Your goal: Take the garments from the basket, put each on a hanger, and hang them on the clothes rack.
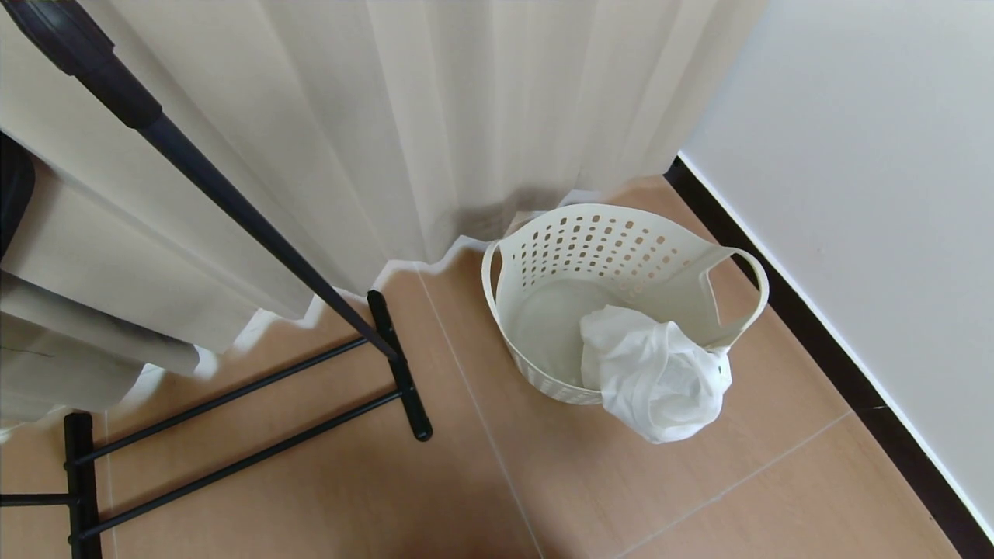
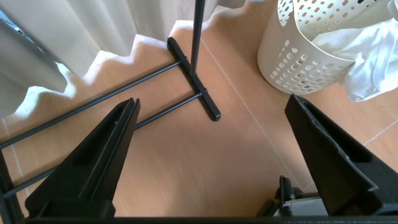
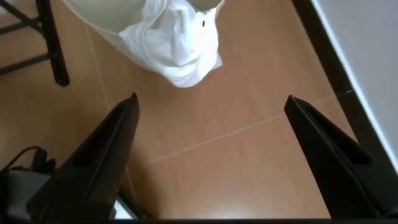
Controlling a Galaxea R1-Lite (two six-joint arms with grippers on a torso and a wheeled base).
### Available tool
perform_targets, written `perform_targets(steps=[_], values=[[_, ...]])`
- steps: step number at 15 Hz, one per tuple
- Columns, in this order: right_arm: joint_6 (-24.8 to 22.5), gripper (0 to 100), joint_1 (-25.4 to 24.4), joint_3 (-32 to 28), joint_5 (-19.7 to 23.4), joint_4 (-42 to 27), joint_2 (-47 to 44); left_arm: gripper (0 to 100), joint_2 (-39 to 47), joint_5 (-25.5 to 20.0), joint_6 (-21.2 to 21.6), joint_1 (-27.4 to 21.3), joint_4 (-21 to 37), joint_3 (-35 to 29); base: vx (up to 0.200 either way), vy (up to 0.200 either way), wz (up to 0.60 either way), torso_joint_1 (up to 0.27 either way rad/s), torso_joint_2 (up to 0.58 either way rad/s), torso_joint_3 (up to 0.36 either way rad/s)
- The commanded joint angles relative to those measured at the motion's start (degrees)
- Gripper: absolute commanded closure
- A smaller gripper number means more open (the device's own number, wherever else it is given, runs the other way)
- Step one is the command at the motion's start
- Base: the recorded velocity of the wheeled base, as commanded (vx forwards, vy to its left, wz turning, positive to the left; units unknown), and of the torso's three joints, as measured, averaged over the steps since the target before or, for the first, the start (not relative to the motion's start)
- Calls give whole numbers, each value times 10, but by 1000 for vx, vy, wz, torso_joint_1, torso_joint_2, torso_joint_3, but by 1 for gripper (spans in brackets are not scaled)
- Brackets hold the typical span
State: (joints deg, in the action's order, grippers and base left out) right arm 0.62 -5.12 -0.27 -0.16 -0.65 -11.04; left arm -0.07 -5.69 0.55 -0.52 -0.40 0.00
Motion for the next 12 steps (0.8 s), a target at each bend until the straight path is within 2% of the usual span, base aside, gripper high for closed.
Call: perform_targets(steps=[1,3,4,6,10,12], values=[[2,0,-50,-3,15,6,-121,0,1,0,1,0,0,0,0,0,0,0,0,0],[2,0,-54,-41,36,20,-199,0,1,0,1,0,0,0,0,0,0,0,0,0],[-1,0,-55,-86,54,38,-275,0,1,0,1,0,0,0,0,0,0,0,0,0],[-13,0,-54,-153,60,68,-389,0,1,0,1,0,0,0,0,0,0,0,0,0],[-134,0,-53,-268,61,72,-559,0,1,0,1,0,0,0,0,0,0,0,0,0],[-211,0,-26,-350,61,72,-661,0,1,0,1,0,0,0,0,0,0,0,0,0]])
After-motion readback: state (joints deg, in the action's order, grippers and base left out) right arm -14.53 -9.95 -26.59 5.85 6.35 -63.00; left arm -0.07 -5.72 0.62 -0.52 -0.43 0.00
